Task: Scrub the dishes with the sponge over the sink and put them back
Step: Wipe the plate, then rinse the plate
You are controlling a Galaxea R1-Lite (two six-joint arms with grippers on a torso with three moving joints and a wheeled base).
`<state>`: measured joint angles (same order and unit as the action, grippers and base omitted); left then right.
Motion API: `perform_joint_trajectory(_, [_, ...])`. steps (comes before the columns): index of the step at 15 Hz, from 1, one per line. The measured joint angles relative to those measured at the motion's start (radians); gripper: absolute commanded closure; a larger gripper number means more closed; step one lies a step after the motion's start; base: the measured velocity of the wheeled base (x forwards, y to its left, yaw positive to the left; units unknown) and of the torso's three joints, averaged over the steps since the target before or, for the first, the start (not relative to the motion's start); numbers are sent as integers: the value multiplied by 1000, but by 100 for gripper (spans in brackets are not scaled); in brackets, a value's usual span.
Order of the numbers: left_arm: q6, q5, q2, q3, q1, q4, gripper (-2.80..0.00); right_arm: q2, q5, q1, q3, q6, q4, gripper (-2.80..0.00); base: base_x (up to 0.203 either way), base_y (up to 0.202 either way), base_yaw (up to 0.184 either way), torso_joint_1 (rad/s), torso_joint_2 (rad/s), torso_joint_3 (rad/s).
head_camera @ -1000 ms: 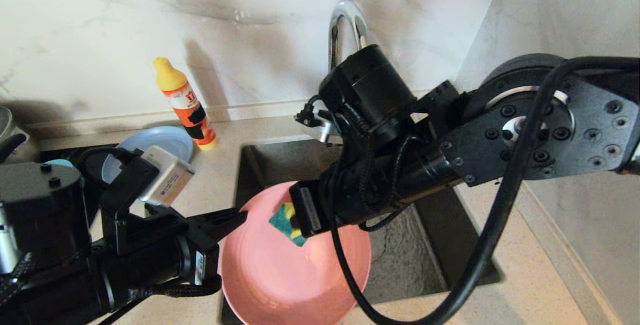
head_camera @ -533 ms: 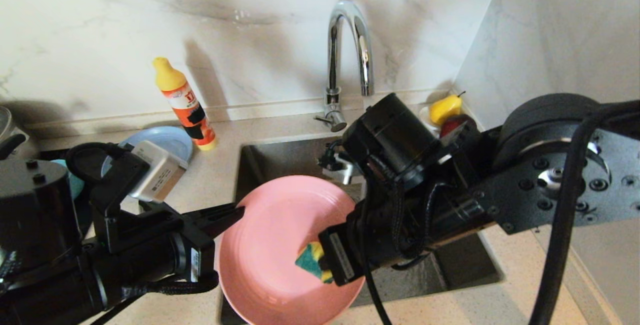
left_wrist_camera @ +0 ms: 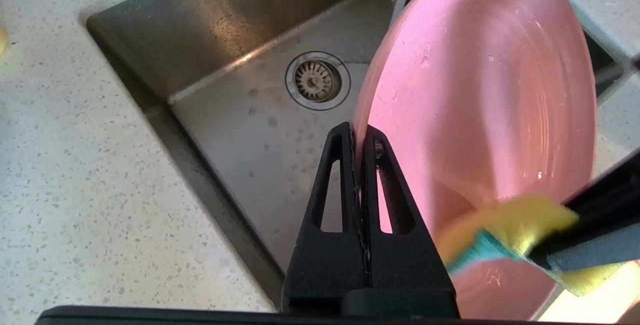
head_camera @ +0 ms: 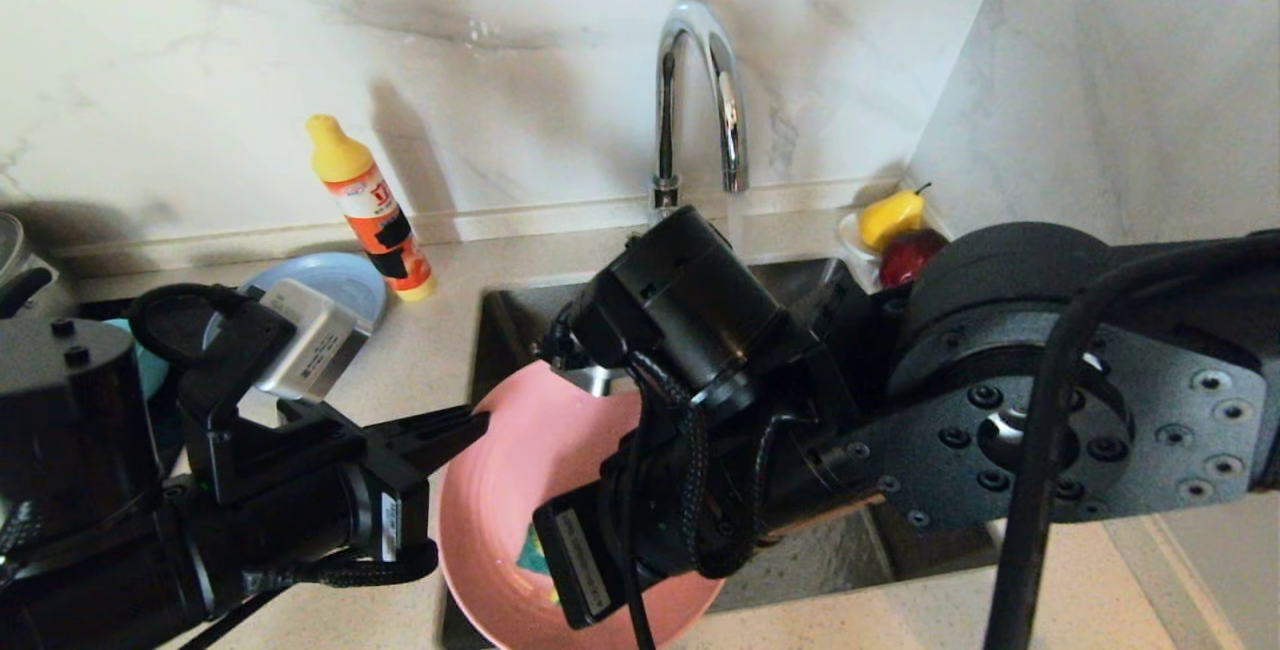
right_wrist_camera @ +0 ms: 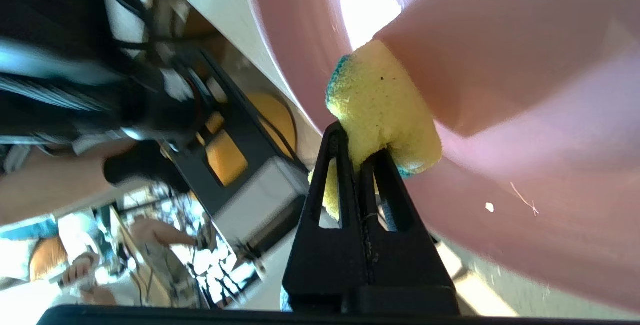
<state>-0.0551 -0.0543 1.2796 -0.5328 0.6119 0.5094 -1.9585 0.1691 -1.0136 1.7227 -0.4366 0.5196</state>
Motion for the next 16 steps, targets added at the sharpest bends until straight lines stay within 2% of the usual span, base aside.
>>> perform_joint_trajectory(5, [2,0,0,5,0,0,0,55,-5,50,75,0,39,0,0,0,0,0,0,0])
perform_joint_trajectory(8, [42,-1,10,-1,-1,-10,0,165,-5,89,77,-3,100,0,0,0,0,0,0,0])
perform_joint_trajectory(12, [159,-40,104,-68,-9,-16,0,398,-2,181,30,-8,176,0,0,0,0,0,0,0])
perform_joint_trajectory(16, [317,-101,283,-260,-12,-99,0,676,15,415,-109,-2,247,0,0,0,0,0,0,0])
